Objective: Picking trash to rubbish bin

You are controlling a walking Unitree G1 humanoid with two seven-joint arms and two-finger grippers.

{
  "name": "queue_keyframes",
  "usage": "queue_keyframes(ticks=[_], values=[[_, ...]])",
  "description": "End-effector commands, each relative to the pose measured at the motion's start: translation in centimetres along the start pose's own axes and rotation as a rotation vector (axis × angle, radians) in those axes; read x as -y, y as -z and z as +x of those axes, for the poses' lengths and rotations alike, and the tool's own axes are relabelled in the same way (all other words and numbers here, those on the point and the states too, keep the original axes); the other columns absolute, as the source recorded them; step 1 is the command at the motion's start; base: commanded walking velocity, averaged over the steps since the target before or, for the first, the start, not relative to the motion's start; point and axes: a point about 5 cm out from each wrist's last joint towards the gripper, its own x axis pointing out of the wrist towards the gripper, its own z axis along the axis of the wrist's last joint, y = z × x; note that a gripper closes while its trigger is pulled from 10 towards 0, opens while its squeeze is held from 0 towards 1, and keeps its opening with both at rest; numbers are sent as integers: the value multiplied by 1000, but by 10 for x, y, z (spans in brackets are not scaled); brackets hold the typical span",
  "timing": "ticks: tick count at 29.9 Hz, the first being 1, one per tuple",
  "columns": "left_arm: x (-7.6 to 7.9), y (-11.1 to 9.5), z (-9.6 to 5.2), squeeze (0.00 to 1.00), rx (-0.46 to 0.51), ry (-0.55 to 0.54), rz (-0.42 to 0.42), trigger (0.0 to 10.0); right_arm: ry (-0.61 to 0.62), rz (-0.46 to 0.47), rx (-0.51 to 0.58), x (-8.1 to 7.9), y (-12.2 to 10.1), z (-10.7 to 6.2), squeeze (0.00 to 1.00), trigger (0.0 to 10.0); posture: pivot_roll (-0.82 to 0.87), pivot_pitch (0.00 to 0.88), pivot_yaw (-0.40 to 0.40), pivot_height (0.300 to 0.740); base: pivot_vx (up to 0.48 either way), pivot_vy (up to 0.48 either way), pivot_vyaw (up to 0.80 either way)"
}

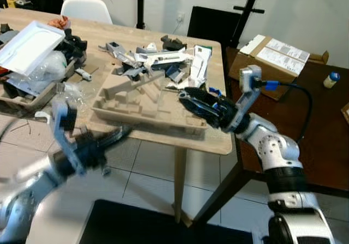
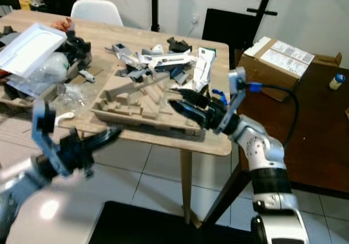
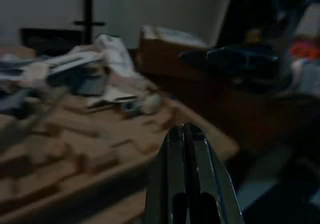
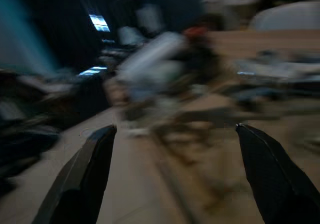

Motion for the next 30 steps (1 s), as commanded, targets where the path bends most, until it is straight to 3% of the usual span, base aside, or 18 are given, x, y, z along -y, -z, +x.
queue_keyframes(ticks=[1,4,5,6,9,15,19,22,23,24,30], values=[[-11,7,10,0,-103,-105,68,10000,152,-58,-23,15,-1,2,0,10000,21,79,-82,740,0,0,0],[-19,5,16,0,-121,-158,95,10000,211,-108,-63,21,0,6,0,10000,21,87,-77,740,0,0,0],[-27,3,23,0,-131,-209,125,10000,269,-164,-111,27,2,8,710,10000,22,91,-75,740,0,0,0],[-34,1,30,0,-138,-241,137,10000,323,-190,-143,32,4,12,1000,10000,22,99,-70,740,0,0,0],[-37,1,34,0,-142,-256,140,10000,354,-200,-160,35,4,14,1000,10000,22,100,-69,740,0,0,0],[-45,-1,60,0,-167,-247,169,10000,395,-242,-217,37,10,30,1000,10000,29,133,-63,740,0,0,0],[-40,3,76,0,-186,-160,140,10000,398,-304,-248,34,17,40,1000,10000,46,158,-74,740,0,0,0],[-39,4,77,0,-190,-136,130,10000,398,-320,-257,34,18,41,1000,10000,47,160,-75,740,0,0,0],[-37,6,79,0,-201,-112,124,10000,391,-338,-265,32,20,43,953,10000,49,167,-76,740,0,0,0],[-36,7,80,0,-212,-94,123,10000,385,-359,-279,31,23,44,0,10000,51,170,-77,740,0,0,0],[-35,8,82,0,-229,-62,127,10000,414,-444,-317,30,32,49,0,10000,61,189,-76,740,0,0,0]])
